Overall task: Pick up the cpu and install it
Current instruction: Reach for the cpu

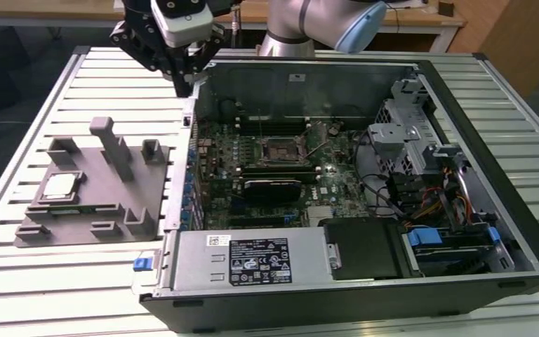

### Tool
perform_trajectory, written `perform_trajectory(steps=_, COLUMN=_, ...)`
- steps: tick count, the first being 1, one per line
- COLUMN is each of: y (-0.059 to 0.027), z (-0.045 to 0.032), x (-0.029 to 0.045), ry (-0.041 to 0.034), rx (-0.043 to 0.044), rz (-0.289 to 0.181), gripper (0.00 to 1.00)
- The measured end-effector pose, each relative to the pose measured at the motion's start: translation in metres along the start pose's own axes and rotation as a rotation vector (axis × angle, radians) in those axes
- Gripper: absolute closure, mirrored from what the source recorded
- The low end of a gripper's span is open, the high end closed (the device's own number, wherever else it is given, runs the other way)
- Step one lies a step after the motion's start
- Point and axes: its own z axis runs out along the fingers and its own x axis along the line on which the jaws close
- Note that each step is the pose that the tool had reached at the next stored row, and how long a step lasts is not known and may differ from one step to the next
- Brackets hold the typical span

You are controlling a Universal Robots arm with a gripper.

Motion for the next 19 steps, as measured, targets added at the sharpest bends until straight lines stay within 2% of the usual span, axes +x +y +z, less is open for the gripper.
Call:
perform_trajectory(steps=8, y=-0.0009, z=0.0006, x=0.0190, ry=0.0000, rx=-0.0001, rz=0.000, gripper=0.89)
perform_trajectory(steps=19, y=-0.0027, z=0.0016, x=0.0551, ry=0.0001, rx=-0.0001, rz=0.000, gripper=0.89)
